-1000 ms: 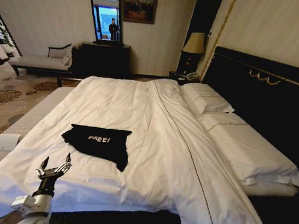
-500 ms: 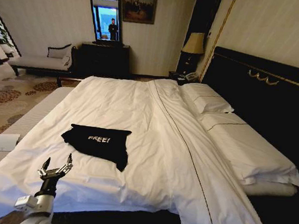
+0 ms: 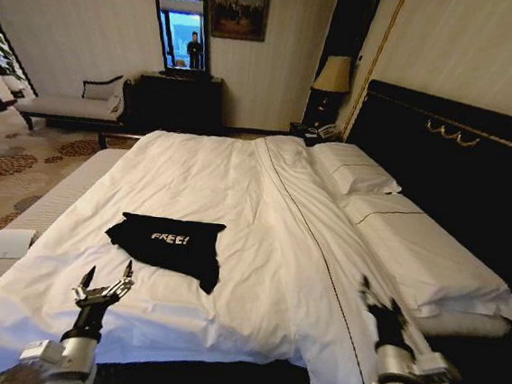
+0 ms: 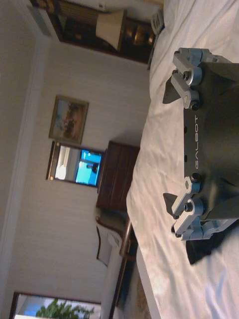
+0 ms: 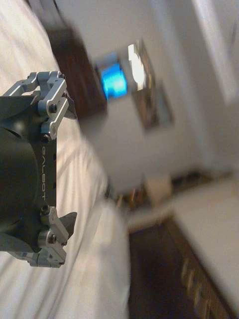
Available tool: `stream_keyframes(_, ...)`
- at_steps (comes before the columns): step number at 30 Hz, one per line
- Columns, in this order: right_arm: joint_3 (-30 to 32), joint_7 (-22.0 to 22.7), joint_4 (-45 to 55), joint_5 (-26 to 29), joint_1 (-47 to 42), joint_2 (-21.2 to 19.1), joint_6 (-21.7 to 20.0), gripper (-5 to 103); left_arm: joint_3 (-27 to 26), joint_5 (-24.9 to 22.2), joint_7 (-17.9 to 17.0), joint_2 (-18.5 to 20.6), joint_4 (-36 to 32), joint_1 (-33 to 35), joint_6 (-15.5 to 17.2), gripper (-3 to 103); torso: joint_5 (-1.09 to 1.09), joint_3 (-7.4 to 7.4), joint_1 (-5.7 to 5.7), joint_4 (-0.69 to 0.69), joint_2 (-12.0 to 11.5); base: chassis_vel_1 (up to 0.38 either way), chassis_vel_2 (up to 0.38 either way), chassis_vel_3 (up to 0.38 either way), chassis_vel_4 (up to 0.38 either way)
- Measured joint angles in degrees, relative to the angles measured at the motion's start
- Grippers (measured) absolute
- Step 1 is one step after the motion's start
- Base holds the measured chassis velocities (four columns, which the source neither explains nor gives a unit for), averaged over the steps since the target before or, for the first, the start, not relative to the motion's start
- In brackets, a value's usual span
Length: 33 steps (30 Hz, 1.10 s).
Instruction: Fold the clothes on the bed.
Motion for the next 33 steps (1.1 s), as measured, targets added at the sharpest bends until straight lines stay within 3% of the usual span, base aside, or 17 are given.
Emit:
stream_keyframes(1,-0.24,-2.84,-0.23,-1.57,0.09,-0.09,0.91,100,0.17,0.07,0.32,-0.01,-0.2,0.02,-0.06,100,0.0,0.0,0.0,0.01,0.0,0.0,0.0,0.0,0.0)
stream_keyframes(2,-0.58,-7.78,-1.11,-4.55,0.2,-0.18,3.93,100,0.36,0.09,1.23,0.0,-0.7,0.1,-0.1,100,0.0,0.0,0.0,0.0,0.0,0.0,0.0,0.0,0.0)
stream_keyframes(4,-0.83,-13.54,-2.7,-9.15,0.3,-0.24,8.95,100,0.39,0.07,2.83,0.23,-1.78,0.11,-0.11,100,0.0,0.0,0.0,0.0,0.0,0.0,0.0,0.0,0.0)
stream_keyframes(7,-0.87,-16.61,-3.86,-13.9,0.04,-0.23,12.65,100,0.33,0.04,4.27,0.5,-3.11,-0.12,0.14,100,0.01,0.0,0.0,0.0,0.0,0.0,0.0,0.0,0.0)
stream_keyframes(12,-0.63,-16.59,-4.35,-20.19,-0.22,0.23,14.71,100,0.47,2.11,5.89,0.38,-4.88,-0.81,1.18,100,0.01,0.0,0.0,0.0,0.0,0.0,0.0,0.0,0.0)
stream_keyframes(15,-0.41,-14.17,-3.84,-23.41,-0.38,0.72,13.91,100,0.73,3.1,6.26,-0.17,-5.02,-1.04,1.42,100,0.01,0.0,0.0,0.0,0.0,0.0,0.0,0.0,0.0)
stream_keyframes(24,-1.13,-7.46,-1.7,-22.22,-0.73,1.5,8.39,100,0.97,3.1,6.4,-0.83,-3.39,-0.71,0.61,100,0.0,0.0,0.0,0.0,0.0,0.0,0.0,0.0,0.0)
stream_keyframes(33,-2.01,-7.08,-1.69,-22.15,-1.29,2.7,8.67,100,0.29,2.94,5.91,-0.47,-3.58,-0.23,0.39,100,0.0,0.0,0.0,0.0,0.0,0.0,0.0,0.0,0.0)
